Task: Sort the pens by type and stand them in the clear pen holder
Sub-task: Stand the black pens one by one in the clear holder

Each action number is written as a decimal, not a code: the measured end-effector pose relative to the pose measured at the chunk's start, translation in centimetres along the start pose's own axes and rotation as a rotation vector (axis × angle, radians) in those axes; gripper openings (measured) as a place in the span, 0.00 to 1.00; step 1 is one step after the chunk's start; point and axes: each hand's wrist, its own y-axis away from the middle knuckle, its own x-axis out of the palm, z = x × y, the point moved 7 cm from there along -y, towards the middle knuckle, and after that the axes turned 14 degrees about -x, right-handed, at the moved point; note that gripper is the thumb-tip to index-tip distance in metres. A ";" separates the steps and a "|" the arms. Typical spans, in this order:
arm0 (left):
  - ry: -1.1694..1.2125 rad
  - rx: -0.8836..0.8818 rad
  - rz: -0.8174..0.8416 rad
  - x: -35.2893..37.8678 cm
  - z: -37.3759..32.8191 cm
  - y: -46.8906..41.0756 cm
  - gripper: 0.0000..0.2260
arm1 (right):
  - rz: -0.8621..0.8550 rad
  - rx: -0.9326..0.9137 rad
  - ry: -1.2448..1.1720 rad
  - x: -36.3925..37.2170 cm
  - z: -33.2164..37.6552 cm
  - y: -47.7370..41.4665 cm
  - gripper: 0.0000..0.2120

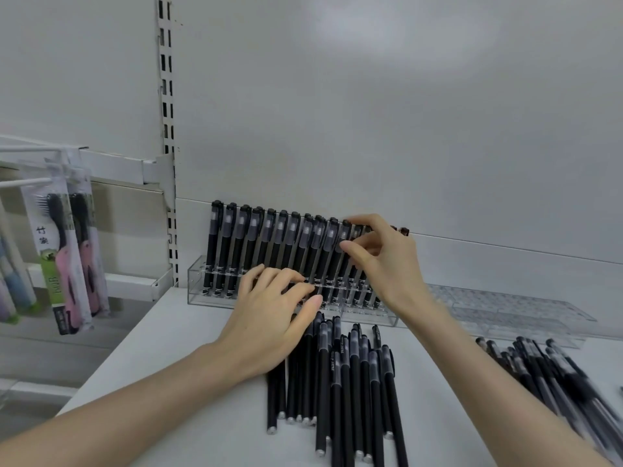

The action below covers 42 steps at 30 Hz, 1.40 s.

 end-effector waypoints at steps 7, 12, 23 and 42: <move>0.044 -0.086 0.120 -1.6 -1.6 0.0 0.18 | 0.124 -0.005 0.052 -0.8 0.8 4.2 0.06; 0.004 -0.234 0.224 -1.4 -2.8 4.4 0.32 | 0.400 -0.029 0.061 0.6 0.2 7.5 0.10; -0.079 -0.498 0.276 -1.0 -3.0 6.9 0.23 | 0.673 -0.038 0.087 2.6 -0.3 11.2 0.23; 0.367 -0.524 0.336 -2.1 -2.9 6.2 0.13 | 0.397 0.040 -0.223 -0.2 1.7 9.7 0.17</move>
